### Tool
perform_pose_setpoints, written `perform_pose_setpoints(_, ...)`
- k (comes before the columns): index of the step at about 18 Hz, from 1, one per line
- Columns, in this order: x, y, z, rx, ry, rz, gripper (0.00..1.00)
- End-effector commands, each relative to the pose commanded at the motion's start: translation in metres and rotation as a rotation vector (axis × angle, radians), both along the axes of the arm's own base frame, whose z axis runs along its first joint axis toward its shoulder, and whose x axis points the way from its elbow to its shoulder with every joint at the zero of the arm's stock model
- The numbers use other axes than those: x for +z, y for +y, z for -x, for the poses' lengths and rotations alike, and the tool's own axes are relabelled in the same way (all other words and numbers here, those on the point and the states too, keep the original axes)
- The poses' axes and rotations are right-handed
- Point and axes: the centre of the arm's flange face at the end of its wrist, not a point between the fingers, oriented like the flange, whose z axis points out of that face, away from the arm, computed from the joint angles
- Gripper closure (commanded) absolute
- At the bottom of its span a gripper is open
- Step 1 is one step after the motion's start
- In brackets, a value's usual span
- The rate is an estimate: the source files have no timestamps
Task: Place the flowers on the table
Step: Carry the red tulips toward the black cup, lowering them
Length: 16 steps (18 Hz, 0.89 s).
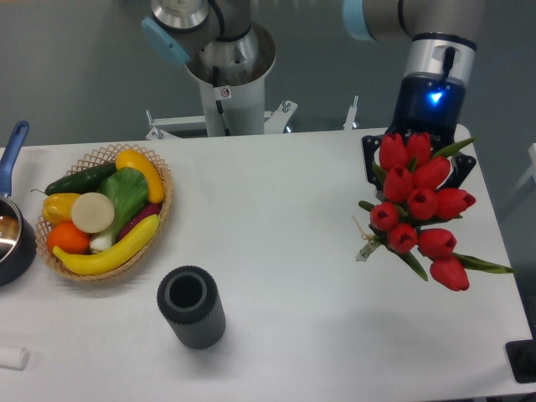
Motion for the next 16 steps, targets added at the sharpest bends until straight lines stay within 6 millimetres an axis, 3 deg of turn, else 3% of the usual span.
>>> perform_pose_setpoints(9, -0.047, 0.050, -0.025, 0.010, 0.071, 0.271, 0.55)
perform_pose_setpoints(12, -0.060, 0.052, -0.029, -0.008, 0.081, 0.313, 0.56)
perform_pose_setpoints(16, -0.098, 0.054, -0.040, -0.059, 0.108, 0.437, 0.56)
